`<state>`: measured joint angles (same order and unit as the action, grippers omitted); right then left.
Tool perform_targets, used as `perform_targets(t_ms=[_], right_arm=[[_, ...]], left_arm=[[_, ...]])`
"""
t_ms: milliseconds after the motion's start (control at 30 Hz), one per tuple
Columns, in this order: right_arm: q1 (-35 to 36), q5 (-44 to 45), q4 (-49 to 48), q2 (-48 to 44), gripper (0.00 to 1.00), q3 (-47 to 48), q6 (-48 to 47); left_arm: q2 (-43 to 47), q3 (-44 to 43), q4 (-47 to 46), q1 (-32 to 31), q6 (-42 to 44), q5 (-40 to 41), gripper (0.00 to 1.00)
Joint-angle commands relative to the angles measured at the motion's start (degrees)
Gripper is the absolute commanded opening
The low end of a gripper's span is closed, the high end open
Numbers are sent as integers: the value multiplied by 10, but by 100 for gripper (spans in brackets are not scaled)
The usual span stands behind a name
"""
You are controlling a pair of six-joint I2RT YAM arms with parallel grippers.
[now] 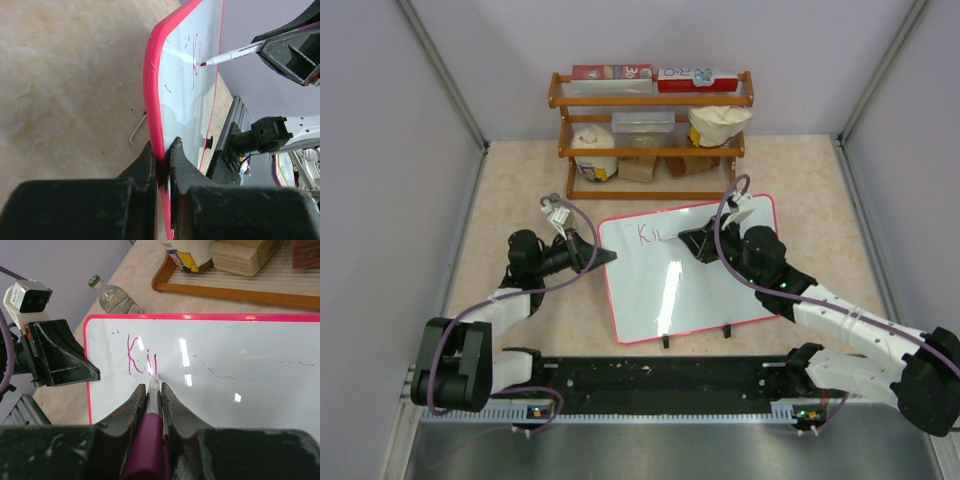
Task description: Write a sentence on the whiteboard
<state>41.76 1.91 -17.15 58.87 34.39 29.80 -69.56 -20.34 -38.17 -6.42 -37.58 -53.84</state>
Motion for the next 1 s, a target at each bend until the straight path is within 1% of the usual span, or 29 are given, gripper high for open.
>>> perform_targets(t_ms=[0, 500, 967], right_arm=[[-6, 26, 5, 5, 0, 8, -6], [-13, 41, -5, 31, 0, 48, -14], [-23, 51, 11, 20, 0, 42, -11]], left_arm=[[-12, 13, 19, -4, 122, 71, 0], [-14, 12, 17, -4, 121, 68, 0], [-15, 12, 16, -4, 120, 68, 0]])
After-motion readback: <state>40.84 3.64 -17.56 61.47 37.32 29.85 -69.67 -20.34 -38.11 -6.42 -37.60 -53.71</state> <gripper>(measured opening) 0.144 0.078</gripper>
